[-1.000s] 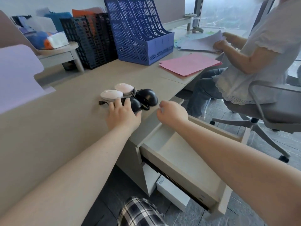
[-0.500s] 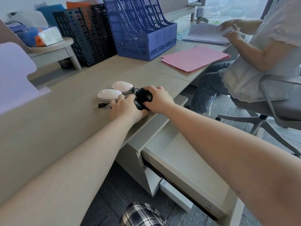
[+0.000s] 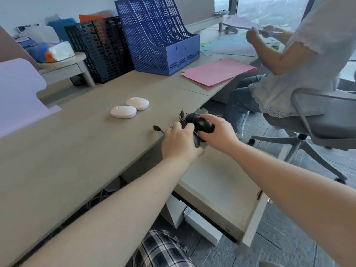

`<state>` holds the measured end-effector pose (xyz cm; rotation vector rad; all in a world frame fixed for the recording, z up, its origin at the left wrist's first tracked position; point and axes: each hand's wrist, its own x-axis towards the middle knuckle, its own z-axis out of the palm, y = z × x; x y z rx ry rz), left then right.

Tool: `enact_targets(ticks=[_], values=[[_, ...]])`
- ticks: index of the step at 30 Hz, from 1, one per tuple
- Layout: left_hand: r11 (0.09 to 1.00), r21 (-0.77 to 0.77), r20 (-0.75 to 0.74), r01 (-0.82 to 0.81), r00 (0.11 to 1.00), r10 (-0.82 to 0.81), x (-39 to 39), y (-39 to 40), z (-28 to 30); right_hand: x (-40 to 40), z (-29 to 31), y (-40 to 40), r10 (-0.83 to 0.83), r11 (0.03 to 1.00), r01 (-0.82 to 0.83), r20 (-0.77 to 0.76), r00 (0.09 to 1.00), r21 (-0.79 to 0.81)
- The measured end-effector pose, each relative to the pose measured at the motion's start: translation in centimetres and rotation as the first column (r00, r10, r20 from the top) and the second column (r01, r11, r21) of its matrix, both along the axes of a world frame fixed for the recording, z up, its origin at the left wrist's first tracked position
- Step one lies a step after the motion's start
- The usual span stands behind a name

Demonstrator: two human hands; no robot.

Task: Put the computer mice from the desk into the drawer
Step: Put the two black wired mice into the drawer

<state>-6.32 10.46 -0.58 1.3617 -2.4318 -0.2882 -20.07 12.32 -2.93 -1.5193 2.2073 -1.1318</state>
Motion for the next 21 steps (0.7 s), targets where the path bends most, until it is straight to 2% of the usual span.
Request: enact_targets(ticks=[2,5,11,15,21], values=[[1.0,0.007,-0.004,0.028,1.0,-0.028,-1.3,1.7,-0.8,-1.0,-0.6,2.0,-0.047,0.999,0.047,0.046,0.998,0.013],[0.998,0.064,0.062,0.021,0.998,-0.025,-3.3,2.9,-3.5,-1.8,-2.8,3.8,-0.104,0.989,0.09,0.116,0.988,0.119],[0.976,0.216,0.225,-0.007,0.973,-0.043,-5.4,3.2,-11.4,-3.0,-8.8,3.8,-0.081,0.959,0.04,0.135,0.988,0.282],[0.988,0.129,0.306,0.081,0.945,-0.117,-6.2,2.2,-14.2,-5.4,-11.2,2.6,-0.068,0.934,0.031,0.091,0.994,0.355],[0.997,0.075,0.321,0.03,0.946,-0.053,-6.8,-0.1,-15.6,-6.1,-13.8,0.3,0.064,0.902,-0.059,0.003,0.998,0.427]])
